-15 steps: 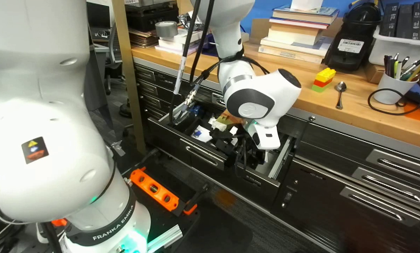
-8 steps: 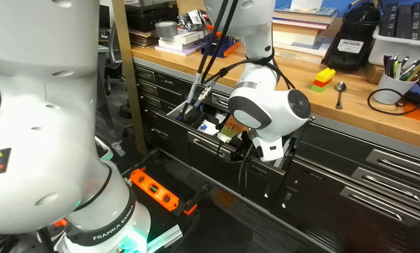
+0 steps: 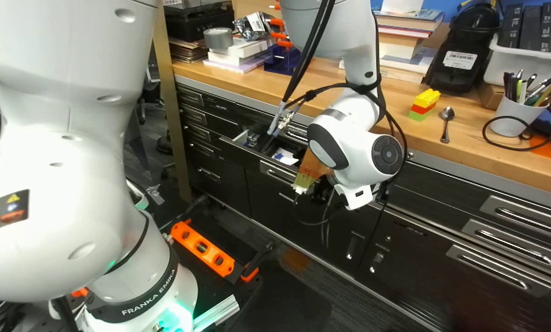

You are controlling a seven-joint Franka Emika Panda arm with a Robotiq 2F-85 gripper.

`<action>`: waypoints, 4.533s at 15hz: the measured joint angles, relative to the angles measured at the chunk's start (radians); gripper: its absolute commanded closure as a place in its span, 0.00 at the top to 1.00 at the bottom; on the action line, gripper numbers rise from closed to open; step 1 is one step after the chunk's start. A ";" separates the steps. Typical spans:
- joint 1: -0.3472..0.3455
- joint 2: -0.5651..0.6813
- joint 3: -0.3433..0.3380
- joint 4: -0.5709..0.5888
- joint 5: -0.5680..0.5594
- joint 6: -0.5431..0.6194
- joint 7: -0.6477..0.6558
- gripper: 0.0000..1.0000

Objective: Place the two black objects inside the open drawer then push the drawer closed

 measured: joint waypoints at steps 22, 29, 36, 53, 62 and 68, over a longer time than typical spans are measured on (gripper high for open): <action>0.381 -0.175 -0.234 -0.319 -0.391 0.314 0.480 1.00; 0.499 -0.124 -0.322 -0.195 -0.841 0.162 0.818 1.00; 0.423 -0.109 -0.248 -0.091 -0.938 0.038 0.847 1.00; 0.260 0.028 0.015 0.023 -0.479 0.143 0.386 1.00; 0.261 -0.138 -0.090 -0.133 -0.591 0.137 0.322 1.00; 0.342 -0.436 -0.196 -0.294 -1.068 0.001 0.409 1.00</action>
